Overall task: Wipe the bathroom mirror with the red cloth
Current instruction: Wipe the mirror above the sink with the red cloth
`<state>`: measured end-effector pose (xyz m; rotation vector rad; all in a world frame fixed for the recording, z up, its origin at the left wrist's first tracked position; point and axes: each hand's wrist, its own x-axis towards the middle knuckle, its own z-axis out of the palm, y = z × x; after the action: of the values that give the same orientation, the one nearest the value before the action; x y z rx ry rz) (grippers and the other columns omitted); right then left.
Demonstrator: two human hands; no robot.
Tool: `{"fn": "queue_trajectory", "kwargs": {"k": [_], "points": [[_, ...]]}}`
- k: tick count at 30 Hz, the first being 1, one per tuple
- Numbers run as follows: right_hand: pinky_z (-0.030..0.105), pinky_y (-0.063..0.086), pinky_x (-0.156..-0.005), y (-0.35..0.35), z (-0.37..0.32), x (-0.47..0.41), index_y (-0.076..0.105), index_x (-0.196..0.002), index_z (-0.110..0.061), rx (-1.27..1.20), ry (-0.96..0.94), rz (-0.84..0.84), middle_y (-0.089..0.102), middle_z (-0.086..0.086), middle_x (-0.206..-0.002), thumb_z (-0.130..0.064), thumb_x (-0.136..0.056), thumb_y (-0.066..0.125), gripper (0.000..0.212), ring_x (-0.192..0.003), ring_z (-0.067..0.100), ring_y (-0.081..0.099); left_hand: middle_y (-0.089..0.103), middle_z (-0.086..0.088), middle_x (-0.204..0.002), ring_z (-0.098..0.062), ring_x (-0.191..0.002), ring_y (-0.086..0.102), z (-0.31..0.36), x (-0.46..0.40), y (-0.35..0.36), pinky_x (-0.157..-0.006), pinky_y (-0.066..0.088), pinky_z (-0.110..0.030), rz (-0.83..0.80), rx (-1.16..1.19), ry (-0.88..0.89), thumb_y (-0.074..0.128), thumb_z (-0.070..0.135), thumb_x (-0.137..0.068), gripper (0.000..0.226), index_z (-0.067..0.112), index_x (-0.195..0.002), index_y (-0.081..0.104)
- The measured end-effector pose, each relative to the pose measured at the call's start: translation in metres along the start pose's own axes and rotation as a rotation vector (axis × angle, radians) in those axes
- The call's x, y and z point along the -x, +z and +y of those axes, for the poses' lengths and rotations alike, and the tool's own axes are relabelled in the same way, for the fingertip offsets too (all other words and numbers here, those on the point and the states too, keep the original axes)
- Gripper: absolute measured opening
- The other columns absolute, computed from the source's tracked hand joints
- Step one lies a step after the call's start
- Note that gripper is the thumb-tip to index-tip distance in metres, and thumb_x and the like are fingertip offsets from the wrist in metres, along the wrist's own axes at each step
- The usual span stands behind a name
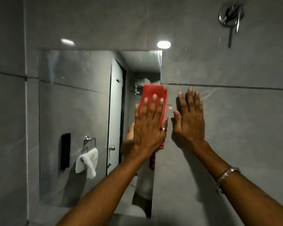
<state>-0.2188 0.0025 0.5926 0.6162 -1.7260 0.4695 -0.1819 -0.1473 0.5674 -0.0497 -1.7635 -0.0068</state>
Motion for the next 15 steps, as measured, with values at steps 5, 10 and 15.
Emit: {"fn": "queue_trajectory", "kwargs": {"k": [5,10,15], "points": [[0.045,-0.001,-0.133,-0.013,-0.012,-0.060,0.004,-0.167,-0.027,-0.036,0.045,0.039,-0.009,0.001,-0.176,-0.048,-0.106,0.019,0.066,-0.163,0.020,-0.014,0.007,-0.012,-0.174,-0.031,-0.162,0.005,-0.020,-0.133,-0.031,-0.129,0.007,-0.059,0.024,-0.068,0.092,0.026,0.050,-0.108,0.069,0.016,-0.165,0.010],[0.046,0.000,-0.133,-0.013,-0.026,-0.085,0.010,-0.166,-0.023,-0.050,0.000,0.042,-0.003,0.005,-0.176,-0.047,-0.104,0.022,0.068,-0.163,0.024,-0.008,0.004,-0.010,-0.175,-0.029,-0.162,0.002,-0.040,-0.152,-0.040,-0.131,0.003,-0.056,-0.001,-0.109,0.175,0.025,0.048,-0.108,0.068,0.017,-0.165,0.008],[0.046,-0.001,-0.133,-0.003,-0.055,-0.100,0.007,-0.166,-0.025,-0.050,-0.075,0.029,-0.002,0.006,-0.175,-0.048,-0.104,0.022,0.067,-0.163,0.025,-0.007,0.000,-0.008,-0.175,-0.028,-0.162,-0.003,-0.076,-0.145,-0.055,-0.131,0.000,-0.055,0.009,-0.138,0.097,0.022,0.046,-0.108,0.066,0.018,-0.166,0.005]]}}
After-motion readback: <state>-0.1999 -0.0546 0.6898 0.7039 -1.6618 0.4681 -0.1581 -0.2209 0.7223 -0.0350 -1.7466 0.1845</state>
